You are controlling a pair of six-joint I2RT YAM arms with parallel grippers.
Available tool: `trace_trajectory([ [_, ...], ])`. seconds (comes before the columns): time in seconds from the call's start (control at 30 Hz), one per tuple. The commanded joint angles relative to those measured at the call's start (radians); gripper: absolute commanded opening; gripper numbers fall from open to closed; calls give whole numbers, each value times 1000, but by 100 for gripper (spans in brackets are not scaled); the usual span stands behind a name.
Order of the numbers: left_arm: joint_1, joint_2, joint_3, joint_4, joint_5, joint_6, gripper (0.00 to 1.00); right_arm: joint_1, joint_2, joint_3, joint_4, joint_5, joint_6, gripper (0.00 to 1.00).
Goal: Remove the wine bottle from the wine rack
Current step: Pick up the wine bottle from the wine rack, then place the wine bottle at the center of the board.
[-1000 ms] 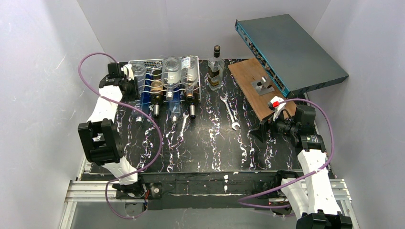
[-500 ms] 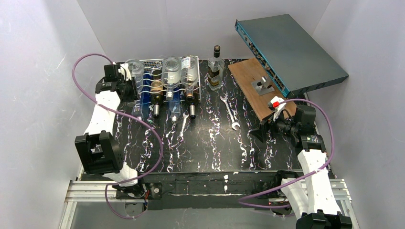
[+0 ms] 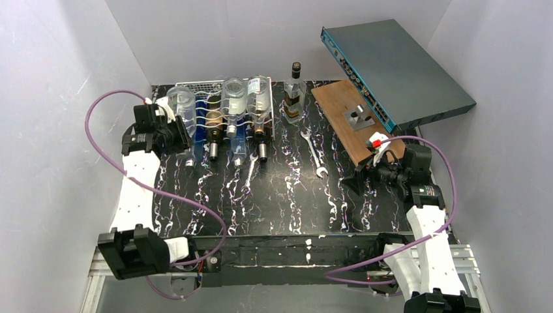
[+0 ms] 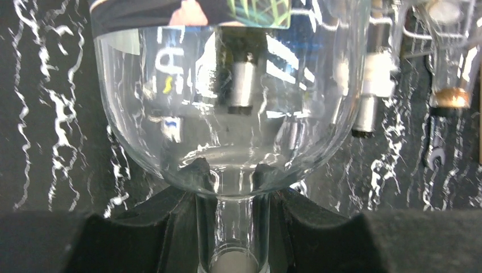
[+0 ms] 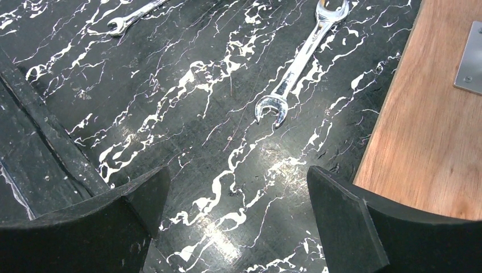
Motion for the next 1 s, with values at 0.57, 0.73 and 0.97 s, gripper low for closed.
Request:
trace_trajectory([
  [0.57,-45,-413,-100,-49,289,-181,0,-13,-53,16,4,-23,-18,100],
  [0.73,-103,-429,-116,-59,330,-223,0,-15,-62,20,-16,-30,-30,100],
  [0.97,-205,-460,-148,-68,362,-266,0,-18,-43,43,-41,-45,-38,100],
])
